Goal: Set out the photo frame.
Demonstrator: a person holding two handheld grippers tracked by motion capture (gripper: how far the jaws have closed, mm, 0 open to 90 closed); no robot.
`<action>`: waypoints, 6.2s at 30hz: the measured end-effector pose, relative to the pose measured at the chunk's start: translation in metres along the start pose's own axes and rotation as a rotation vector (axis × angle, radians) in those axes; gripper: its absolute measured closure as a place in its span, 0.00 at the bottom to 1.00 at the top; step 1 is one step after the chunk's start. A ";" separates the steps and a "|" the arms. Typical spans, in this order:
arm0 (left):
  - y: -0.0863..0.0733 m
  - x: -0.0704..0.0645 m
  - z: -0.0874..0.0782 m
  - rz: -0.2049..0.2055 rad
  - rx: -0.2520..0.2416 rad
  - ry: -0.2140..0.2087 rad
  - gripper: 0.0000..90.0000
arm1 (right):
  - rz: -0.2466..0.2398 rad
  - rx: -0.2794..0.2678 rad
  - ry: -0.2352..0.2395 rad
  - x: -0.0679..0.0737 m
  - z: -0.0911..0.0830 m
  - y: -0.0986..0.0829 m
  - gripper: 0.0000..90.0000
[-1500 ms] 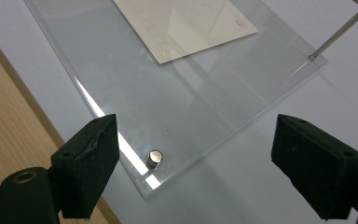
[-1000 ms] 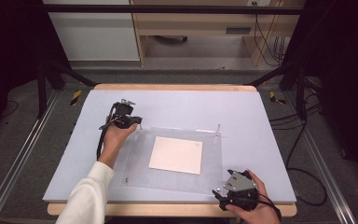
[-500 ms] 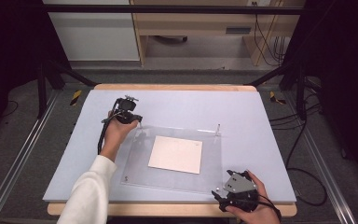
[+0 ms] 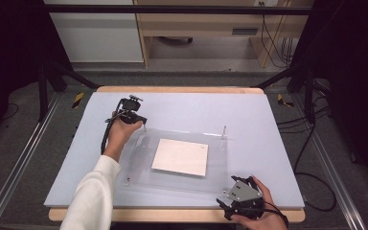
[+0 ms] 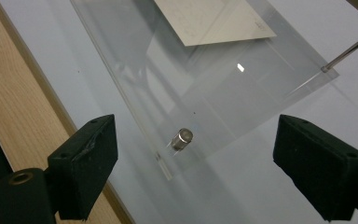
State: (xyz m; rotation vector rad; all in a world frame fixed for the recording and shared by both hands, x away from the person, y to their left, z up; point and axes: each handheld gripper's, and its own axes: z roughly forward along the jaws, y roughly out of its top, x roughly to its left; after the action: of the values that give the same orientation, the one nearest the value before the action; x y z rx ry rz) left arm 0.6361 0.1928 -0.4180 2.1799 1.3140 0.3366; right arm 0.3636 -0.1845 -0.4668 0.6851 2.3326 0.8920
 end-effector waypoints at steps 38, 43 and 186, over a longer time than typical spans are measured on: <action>-0.007 0.002 -0.018 0.031 -0.157 -0.007 0.83 | -0.163 -0.045 -0.110 0.009 0.005 0.018 0.57; -0.013 0.001 -0.051 0.086 -0.240 0.026 0.75 | -0.132 -0.056 -0.102 0.004 0.001 0.023 0.57; -0.087 -0.110 -0.140 0.704 -0.265 0.027 0.77 | 0.053 -0.041 0.075 -0.104 -0.034 0.097 0.68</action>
State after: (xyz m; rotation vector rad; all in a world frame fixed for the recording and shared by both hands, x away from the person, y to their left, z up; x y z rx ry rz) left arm 0.4518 0.1755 -0.3471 2.3342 0.4313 0.7591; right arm 0.4426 -0.2009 -0.3448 0.7110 2.3640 1.0027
